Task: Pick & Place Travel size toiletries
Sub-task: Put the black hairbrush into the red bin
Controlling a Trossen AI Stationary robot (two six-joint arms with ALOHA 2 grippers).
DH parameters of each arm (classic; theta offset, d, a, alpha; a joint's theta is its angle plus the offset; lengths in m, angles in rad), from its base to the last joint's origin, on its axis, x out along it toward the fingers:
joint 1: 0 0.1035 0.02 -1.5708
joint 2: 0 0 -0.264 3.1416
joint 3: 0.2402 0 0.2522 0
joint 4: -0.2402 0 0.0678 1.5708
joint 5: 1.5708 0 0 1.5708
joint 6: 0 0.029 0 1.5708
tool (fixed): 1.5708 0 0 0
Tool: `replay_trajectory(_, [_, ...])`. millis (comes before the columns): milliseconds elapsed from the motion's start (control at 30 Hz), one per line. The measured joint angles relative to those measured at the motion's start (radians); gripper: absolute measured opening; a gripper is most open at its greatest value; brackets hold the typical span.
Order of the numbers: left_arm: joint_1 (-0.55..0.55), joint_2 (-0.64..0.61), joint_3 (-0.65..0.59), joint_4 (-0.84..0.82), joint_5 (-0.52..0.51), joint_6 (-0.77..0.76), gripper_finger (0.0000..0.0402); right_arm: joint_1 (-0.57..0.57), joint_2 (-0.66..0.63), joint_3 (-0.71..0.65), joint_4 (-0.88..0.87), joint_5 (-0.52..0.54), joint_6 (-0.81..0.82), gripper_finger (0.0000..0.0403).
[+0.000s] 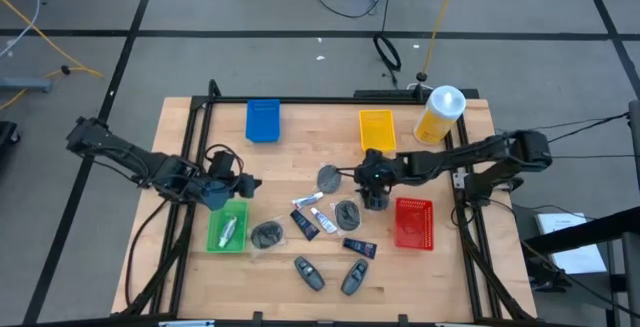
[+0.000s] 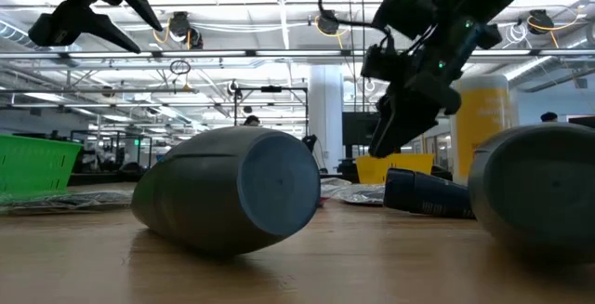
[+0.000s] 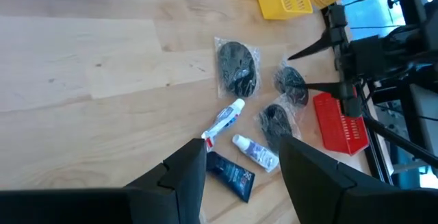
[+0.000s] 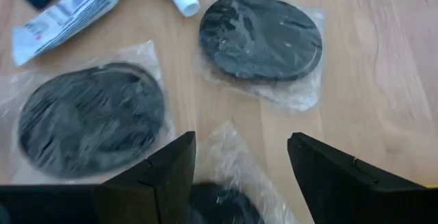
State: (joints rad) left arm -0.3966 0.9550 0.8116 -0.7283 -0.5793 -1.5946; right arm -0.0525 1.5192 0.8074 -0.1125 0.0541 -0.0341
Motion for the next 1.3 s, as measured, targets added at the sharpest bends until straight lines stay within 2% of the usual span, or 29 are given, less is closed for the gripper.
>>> replay_trajectory(533, [0.019, 0.000, 0.000, 0.000, -0.003, 0.017, 0.0179, 0.000, 0.160, 0.003, 0.012, -0.004, 0.111, 0.0221])
replay_trajectory(667, [0.019, 0.000, 0.000, 0.000, -0.003, 0.022, 0.0179, -0.001, 0.166, 0.003, 0.006, 0.007, 0.155, 0.0186])
replay_trajectory(800, [0.019, 0.000, -0.001, 0.000, -0.003, 0.022, 0.0179, -0.020, 0.167, 0.003, 0.001, 0.040, 0.215, 0.0134])
replay_trajectory(1100, [0.019, 0.000, -0.001, -0.001, -0.003, 0.033, 0.0180, -0.059, 0.139, -0.002, -0.015, 0.021, 0.292, 0.0012])
replay_trajectory(1300, [0.019, 0.000, -0.001, -0.002, -0.005, 0.048, 0.0179, -0.059, 0.038, -0.003, -0.026, 0.026, 0.324, 0.0006])
